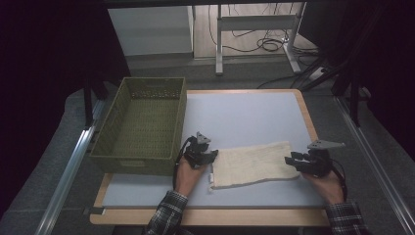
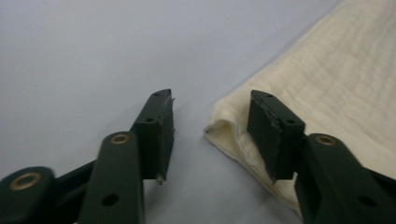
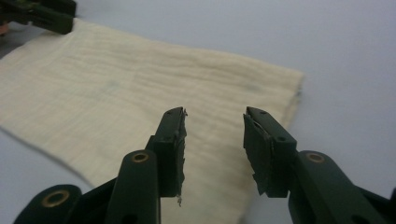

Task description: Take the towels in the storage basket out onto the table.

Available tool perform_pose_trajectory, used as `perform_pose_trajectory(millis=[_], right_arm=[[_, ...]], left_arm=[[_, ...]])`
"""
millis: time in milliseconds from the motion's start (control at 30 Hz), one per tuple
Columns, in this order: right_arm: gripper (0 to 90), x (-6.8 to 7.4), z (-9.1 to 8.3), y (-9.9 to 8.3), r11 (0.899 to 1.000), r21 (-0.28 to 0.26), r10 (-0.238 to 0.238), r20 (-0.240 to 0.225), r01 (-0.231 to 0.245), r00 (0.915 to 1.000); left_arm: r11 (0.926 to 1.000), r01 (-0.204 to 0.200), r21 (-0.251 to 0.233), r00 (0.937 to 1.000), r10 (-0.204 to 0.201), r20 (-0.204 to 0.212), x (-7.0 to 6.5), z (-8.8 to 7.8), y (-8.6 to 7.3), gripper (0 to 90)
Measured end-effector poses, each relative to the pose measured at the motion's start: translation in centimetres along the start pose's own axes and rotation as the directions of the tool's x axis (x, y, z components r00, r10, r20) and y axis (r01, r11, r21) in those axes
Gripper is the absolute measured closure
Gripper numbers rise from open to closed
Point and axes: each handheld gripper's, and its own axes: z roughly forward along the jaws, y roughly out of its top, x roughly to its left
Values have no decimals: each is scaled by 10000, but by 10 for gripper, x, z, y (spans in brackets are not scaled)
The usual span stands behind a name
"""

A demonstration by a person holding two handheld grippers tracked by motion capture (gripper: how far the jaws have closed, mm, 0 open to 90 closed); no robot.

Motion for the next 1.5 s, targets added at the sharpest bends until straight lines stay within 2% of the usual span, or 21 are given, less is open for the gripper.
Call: perform_pose_trajectory(millis=[267, 467, 667, 833, 867, 900, 1033, 1233, 1267, 1300, 1400, 1500], right_arm=[[535, 32, 7, 1, 9991, 141, -397, -661, 407, 9970], [534, 60, 20, 6, 9956, 224, -881, -1184, 913, 9891], [535, 86, 34, 12, 9919, 328, -1157, -1686, 1229, 9789], [539, 110, 50, 17, 9868, 378, -1444, -2330, 1573, 9617], [539, 110, 50, 17, 9868, 378, -1444, -2330, 1573, 9617], [542, 122, 58, 19, 9833, 372, -1627, -2581, 1781, 9523], [564, 145, 71, 23, 9752, 407, -1953, -3051, 2176, 9321], [587, 173, 90, 27, 9630, 489, -2320, -3493, 2649, 9078], [587, 173, 90, 27, 9630, 489, -2320, -3493, 2649, 9078], [586, 184, 97, 29, 9565, 559, -2481, -3601, 2863, 8993], [583, 194, 106, 29, 9489, 657, -2661, -3589, 3086, 8946], [579, 202, 114, 28, 9419, 762, -2853, -3321, 3271, 8991]], left_arm=[[10000, -28, -78, 10000, 28, -83, -2, 1, -1, 470], [9999, -35, -100, 10000, 34, -87, -1, 1, -1, 473], [9999, -7, -113, 10000, 6, -67, -1, 1, -1, 476], [10000, 2, -91, 10000, -2, -43, 0, 1, -1, 477], [10000, 2, -91, 10000, -2, -43, 0, 1, -1, 478], [10000, -12, -71, 10000, 12, -37, 0, 1, -1, 478], [10000, 51, -60, 10000, -52, -32, 0, 0, -1, 482], [9999, 81, -72, 10000, -81, -20, 0, 0, -2, 484], [9999, 81, -72, 10000, -81, -20, 0, 0, -2, 484], [9999, 89, -65, 10000, -89, -8, 0, 0, -2, 484], [10000, 59, -60, 10000, -59, -9, 1, 0, -1, 485], [9999, 106, -81, 9999, -106, -20, 0, 0, -2, 486]])
